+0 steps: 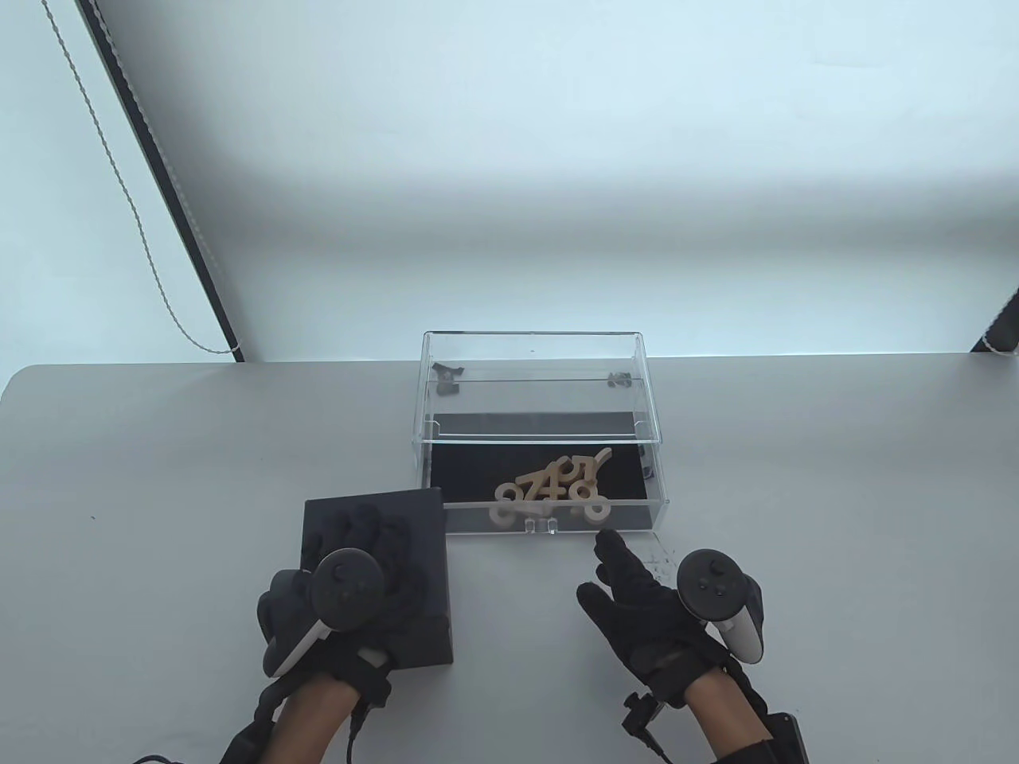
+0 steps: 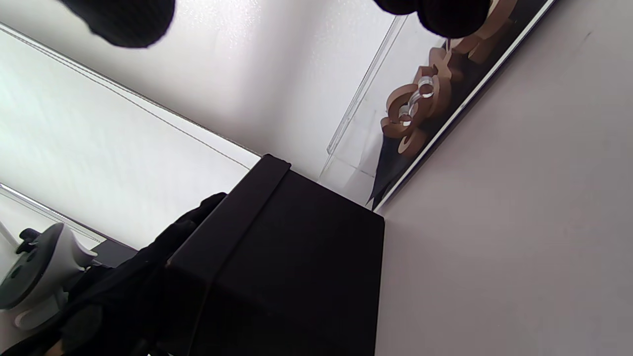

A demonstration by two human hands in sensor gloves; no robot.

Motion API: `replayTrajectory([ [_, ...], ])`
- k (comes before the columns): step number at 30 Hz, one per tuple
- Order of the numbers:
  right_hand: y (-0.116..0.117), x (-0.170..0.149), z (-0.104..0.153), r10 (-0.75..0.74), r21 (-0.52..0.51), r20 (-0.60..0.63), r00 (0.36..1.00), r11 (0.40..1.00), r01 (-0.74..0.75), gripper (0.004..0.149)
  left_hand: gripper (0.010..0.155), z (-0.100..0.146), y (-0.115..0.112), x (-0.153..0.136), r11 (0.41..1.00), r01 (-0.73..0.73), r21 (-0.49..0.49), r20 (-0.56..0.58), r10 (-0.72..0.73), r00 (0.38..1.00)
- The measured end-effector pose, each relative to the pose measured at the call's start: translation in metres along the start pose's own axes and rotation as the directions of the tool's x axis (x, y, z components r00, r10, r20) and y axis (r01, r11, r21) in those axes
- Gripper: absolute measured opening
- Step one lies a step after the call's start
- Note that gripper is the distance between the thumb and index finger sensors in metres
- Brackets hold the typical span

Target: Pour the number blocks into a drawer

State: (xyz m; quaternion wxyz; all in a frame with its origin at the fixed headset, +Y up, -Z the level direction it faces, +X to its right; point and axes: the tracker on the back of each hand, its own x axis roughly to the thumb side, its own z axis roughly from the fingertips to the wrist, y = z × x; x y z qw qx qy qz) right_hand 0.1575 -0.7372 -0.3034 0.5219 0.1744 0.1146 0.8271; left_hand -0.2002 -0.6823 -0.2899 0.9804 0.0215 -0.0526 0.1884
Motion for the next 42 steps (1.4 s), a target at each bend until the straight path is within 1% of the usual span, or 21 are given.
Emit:
replayTrajectory([
  [10,0.000,-0.001,0.000,0.000,0.002,-0.003,1.000,1.000,0.000,0.097,0.072,-0.001,0.011,-0.031,1.000,0.004,0.025,-0.061,-0.003,0.998],
  [22,0.000,-0.001,0.000,0.000,0.002,-0.003,1.000,1.000,0.000,0.097,0.072,-0.023,0.020,-0.060,0.995,0.036,0.088,-0.121,-0.025,0.992],
  [24,0.001,0.000,0.001,-0.012,0.004,-0.030,0.999,1.000,0.012,0.097,0.072,-0.027,0.021,-0.065,0.994,0.043,0.099,-0.128,-0.030,0.991],
  [30,0.000,-0.001,0.002,-0.016,0.005,-0.039,0.999,1.000,0.016,0.096,0.071,-0.039,0.023,-0.077,0.983,0.079,0.163,-0.140,-0.056,0.989],
  [33,0.000,-0.001,0.002,-0.019,0.003,-0.043,0.999,1.000,0.019,0.096,0.071,-0.045,0.024,-0.082,0.985,0.068,0.161,-0.150,-0.043,0.988],
  [35,-0.001,-0.001,0.002,-0.022,0.002,-0.047,0.999,1.000,0.022,0.096,0.071,-0.049,0.025,-0.086,0.980,0.083,0.178,-0.149,-0.056,0.987],
  [39,0.000,-0.002,0.002,-0.027,0.006,-0.056,0.998,1.000,0.028,0.095,0.070,-0.051,0.027,-0.090,0.971,0.099,0.219,-0.129,-0.072,0.989],
  [42,0.001,-0.003,0.001,-0.034,0.014,-0.069,0.997,0.999,0.035,0.095,0.069,-0.053,0.028,-0.094,0.968,0.092,0.232,-0.127,-0.064,0.990],
])
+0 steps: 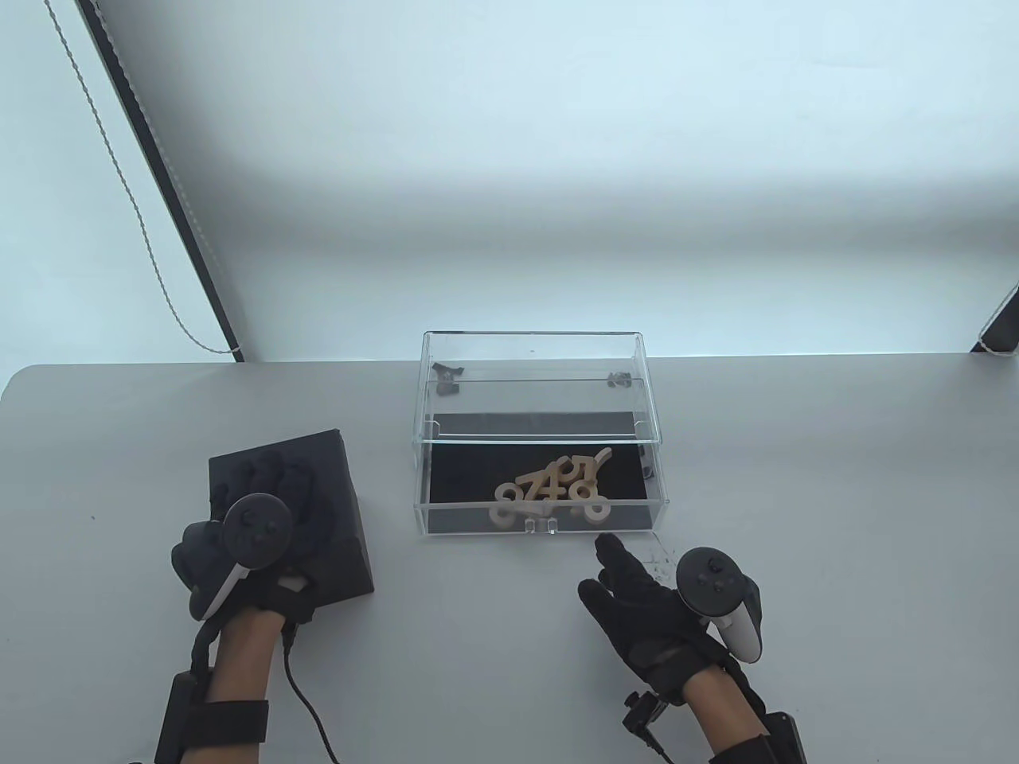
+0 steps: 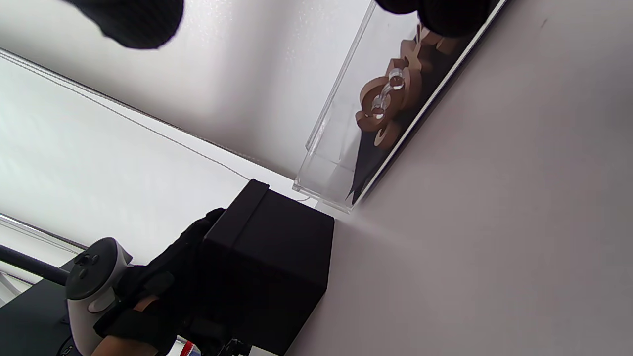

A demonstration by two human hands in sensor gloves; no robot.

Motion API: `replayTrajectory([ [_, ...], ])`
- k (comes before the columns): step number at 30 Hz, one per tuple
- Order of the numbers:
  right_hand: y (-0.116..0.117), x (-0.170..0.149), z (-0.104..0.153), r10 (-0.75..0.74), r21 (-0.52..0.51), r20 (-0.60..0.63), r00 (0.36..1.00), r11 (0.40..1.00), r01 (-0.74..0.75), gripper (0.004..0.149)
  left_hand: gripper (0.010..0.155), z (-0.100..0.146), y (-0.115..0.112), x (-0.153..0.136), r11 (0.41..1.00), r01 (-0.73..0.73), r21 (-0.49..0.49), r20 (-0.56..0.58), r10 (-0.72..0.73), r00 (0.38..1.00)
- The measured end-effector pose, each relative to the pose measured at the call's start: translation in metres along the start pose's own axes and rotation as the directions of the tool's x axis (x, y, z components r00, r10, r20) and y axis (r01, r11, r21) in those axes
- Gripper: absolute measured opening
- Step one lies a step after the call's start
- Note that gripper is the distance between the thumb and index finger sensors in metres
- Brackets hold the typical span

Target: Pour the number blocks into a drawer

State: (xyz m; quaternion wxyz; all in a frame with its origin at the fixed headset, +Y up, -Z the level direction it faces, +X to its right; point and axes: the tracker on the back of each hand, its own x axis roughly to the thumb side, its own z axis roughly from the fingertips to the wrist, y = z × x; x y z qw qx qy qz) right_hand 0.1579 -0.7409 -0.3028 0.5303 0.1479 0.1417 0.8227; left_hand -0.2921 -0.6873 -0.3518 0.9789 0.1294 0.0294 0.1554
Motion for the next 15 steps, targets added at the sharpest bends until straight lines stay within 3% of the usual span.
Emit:
replayTrajectory([
  [15,0.0084,0.0015,-0.0048,-0.101,0.029,-0.031,0.994,0.994,0.102,0.093,0.066,0.0025,0.0057,-0.0022,0.996,-0.055,0.070,0.042,0.053,0.998],
])
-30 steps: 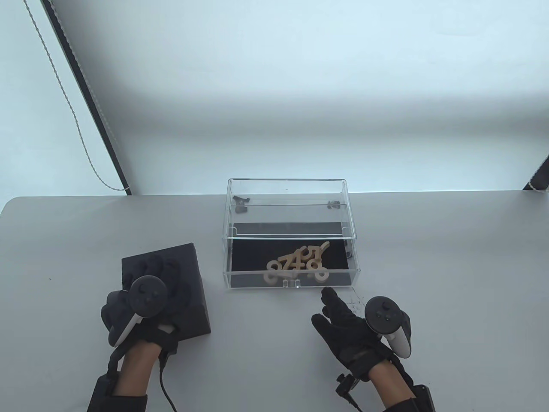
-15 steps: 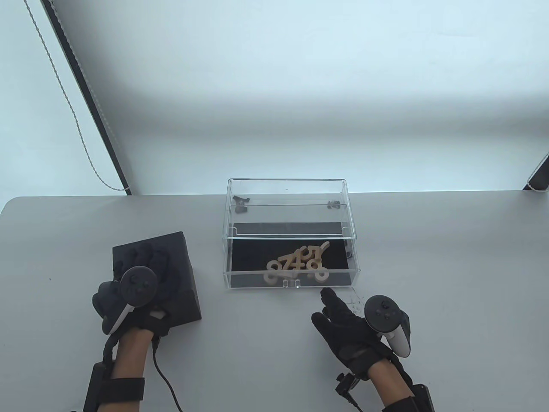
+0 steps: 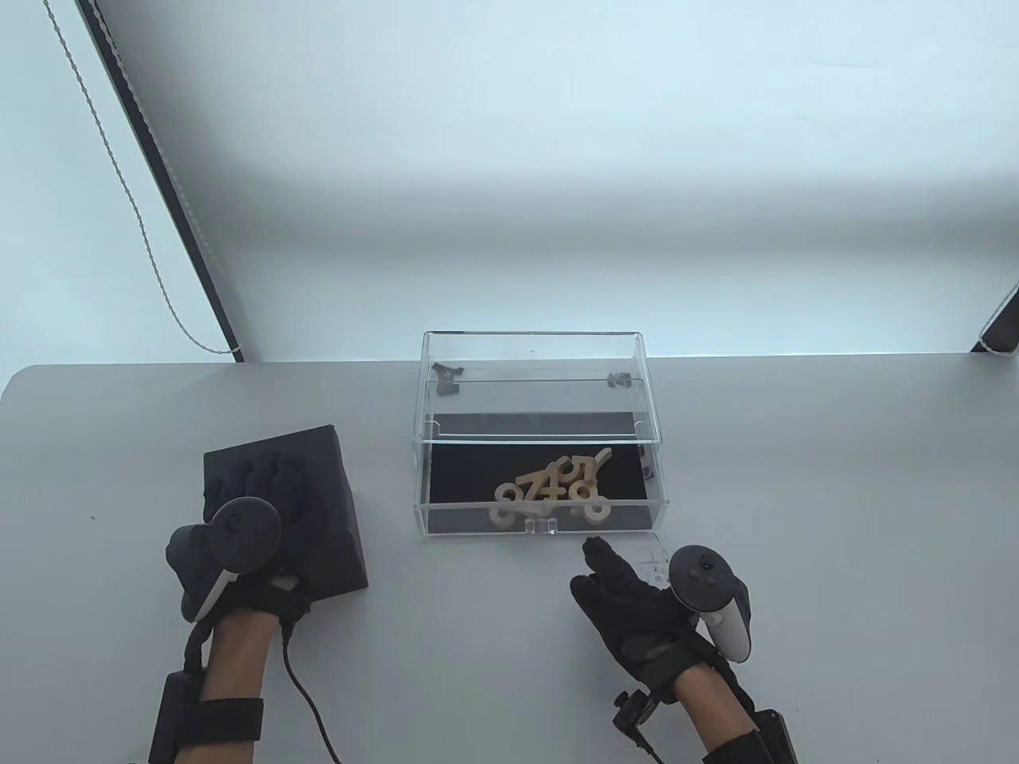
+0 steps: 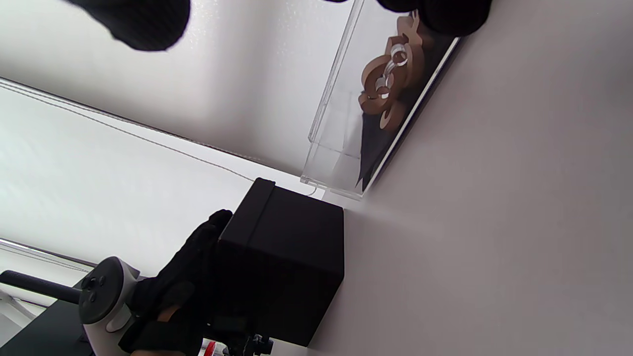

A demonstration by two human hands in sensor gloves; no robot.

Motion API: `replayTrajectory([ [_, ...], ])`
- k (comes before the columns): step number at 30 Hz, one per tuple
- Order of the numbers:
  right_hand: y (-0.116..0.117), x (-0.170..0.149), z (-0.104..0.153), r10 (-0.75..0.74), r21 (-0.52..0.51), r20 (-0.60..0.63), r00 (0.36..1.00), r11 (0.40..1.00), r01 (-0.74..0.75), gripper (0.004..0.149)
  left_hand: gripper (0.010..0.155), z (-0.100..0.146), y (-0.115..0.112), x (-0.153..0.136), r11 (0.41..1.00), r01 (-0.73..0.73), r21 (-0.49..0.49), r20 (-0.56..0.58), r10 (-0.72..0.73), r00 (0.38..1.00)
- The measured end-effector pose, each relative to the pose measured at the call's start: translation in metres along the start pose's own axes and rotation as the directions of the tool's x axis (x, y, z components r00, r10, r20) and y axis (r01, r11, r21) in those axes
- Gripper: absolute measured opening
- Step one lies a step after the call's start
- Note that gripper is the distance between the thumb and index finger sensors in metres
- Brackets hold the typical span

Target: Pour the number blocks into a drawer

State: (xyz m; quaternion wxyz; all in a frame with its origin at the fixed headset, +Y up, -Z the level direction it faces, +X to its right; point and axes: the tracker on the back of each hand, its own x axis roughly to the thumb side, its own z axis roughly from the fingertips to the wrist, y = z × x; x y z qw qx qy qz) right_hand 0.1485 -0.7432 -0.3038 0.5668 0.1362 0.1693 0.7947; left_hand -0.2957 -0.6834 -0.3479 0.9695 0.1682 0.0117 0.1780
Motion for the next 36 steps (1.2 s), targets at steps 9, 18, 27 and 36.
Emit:
replayTrajectory([
  [9,0.008,-0.001,-0.003,-0.023,0.020,-0.015,1.000,1.000,0.024,0.092,0.066,0.017,0.004,0.013,0.999,-0.032,-0.018,0.029,0.033,0.999],
  [18,0.016,-0.003,-0.007,-0.079,0.038,-0.027,0.996,0.996,0.080,0.092,0.066,0.033,0.003,0.046,0.998,-0.050,-0.039,0.131,0.055,0.990],
  [27,0.035,-0.008,-0.027,-0.229,0.063,-0.065,0.971,0.970,0.233,0.091,0.066,0.049,-0.009,0.082,0.992,-0.083,-0.097,0.241,0.104,0.965],
  [36,0.044,-0.017,-0.055,-0.346,0.043,-0.111,0.932,0.935,0.352,0.092,0.065,0.064,-0.021,0.113,0.989,-0.071,-0.128,0.368,0.114,0.923],
])
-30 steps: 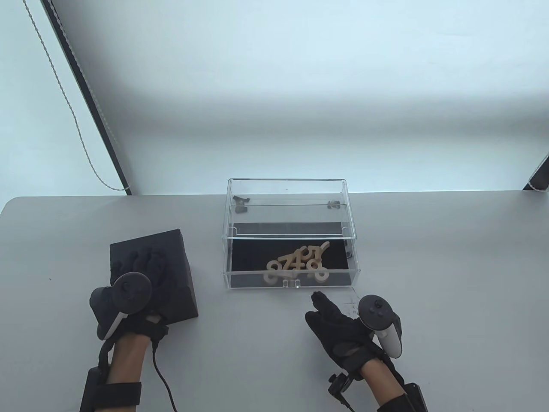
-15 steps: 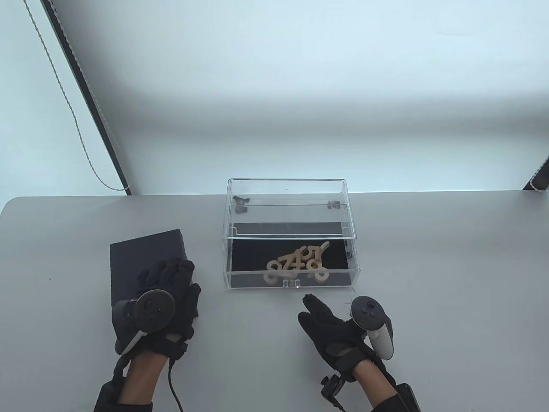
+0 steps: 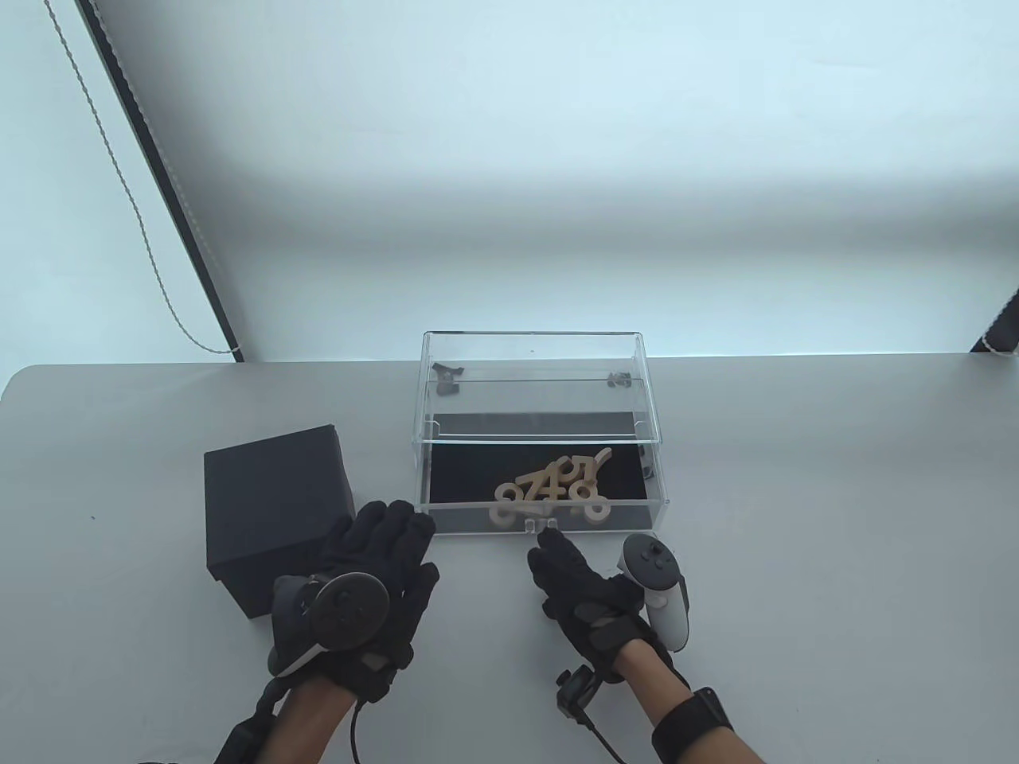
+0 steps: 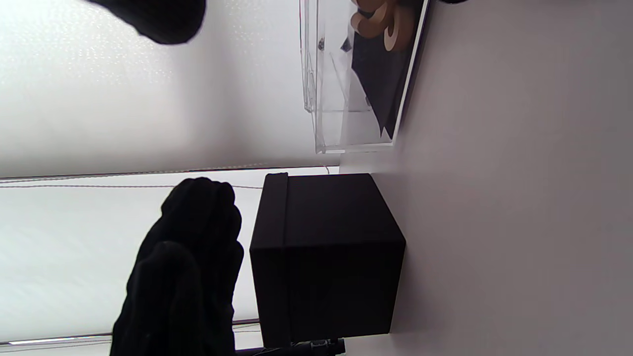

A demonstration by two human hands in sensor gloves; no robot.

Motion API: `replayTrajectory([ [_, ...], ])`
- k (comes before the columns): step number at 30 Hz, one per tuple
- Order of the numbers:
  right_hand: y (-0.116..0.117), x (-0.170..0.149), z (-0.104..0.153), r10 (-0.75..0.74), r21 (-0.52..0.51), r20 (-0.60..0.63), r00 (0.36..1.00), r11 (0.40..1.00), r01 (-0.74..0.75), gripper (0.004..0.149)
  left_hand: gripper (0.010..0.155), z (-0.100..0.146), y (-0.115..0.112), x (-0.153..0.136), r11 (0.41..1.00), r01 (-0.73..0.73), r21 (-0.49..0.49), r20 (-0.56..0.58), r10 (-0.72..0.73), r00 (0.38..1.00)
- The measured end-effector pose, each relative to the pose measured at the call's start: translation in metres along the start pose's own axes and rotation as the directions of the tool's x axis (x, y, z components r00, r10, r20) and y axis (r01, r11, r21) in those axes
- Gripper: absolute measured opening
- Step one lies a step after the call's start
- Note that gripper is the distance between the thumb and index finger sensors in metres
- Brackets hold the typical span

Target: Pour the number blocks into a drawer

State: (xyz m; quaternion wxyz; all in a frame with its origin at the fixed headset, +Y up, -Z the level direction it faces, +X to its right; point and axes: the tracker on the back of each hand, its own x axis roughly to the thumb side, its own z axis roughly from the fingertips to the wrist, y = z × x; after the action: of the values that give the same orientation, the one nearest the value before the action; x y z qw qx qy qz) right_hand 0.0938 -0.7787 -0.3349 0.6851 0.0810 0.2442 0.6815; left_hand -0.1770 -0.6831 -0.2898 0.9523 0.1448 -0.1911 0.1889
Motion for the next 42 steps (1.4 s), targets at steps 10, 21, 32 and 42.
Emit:
replayTrajectory([
  [10,0.007,-0.013,-0.025,-0.124,-0.013,-0.013,0.992,0.992,0.124,0.092,0.065,0.002,-0.023,0.007,0.994,-0.004,-0.106,0.026,0.007,1.000],
  [21,0.016,-0.011,-0.028,-0.080,-0.086,0.020,0.997,0.993,0.081,0.091,0.066,0.003,-0.040,0.003,0.976,-0.033,-0.216,-0.006,0.033,0.999],
  [32,0.009,-0.010,-0.039,-0.070,-0.092,0.018,0.997,0.993,0.071,0.091,0.066,0.003,-0.042,0.000,0.966,-0.047,-0.255,-0.036,0.039,0.999],
  [42,-0.001,-0.006,-0.062,-0.073,-0.100,0.014,0.997,0.992,0.074,0.091,0.066,0.003,-0.041,-0.003,0.959,-0.047,-0.280,-0.060,0.031,0.998],
])
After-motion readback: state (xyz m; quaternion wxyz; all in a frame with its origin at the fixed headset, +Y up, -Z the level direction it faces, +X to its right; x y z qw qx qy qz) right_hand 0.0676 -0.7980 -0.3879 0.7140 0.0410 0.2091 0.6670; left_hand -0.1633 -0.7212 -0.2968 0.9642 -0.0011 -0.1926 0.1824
